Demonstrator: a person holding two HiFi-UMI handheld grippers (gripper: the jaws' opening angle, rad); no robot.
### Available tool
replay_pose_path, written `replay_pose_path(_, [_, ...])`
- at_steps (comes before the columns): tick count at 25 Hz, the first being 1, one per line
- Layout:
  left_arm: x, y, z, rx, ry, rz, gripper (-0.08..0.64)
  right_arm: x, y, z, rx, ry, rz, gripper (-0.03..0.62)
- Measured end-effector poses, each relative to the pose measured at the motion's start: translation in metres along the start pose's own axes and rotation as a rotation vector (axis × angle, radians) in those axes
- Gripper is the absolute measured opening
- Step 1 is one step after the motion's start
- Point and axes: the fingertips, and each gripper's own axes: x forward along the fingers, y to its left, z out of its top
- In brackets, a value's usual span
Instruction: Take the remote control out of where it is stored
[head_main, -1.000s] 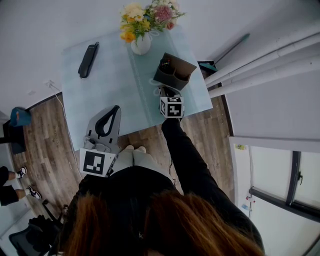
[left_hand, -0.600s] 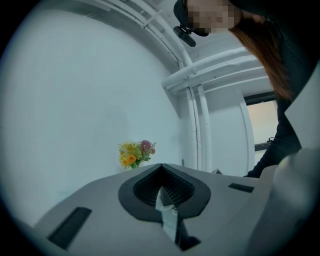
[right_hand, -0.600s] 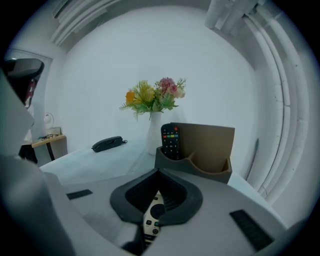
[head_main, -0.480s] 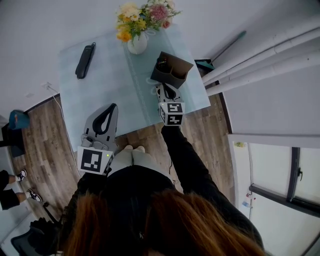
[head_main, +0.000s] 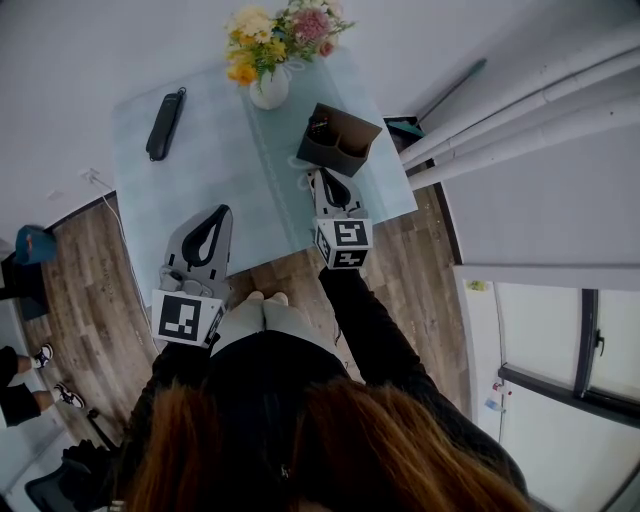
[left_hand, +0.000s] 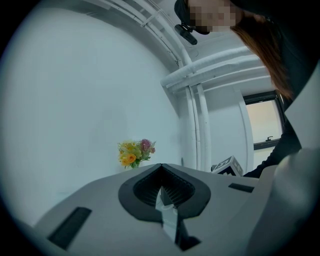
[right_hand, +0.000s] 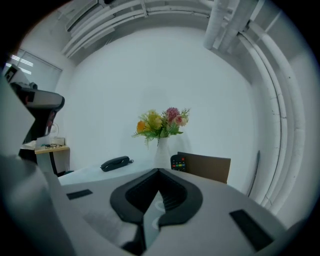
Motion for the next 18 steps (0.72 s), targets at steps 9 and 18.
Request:
replay_pose_path(9, [0.002, 0.004, -0.002, 0.012, 0.013, -0.008, 0.005, -0.025, 0.02, 0.024, -0.005, -0.041, 0.028, 0.015])
replay_pose_path(18, [0.004, 0.01, -0.007, 0.021, 0.013, -0.009, 0.005, -0.036, 0.025, 0.038, 0.011, -0.058, 0.018, 0.015])
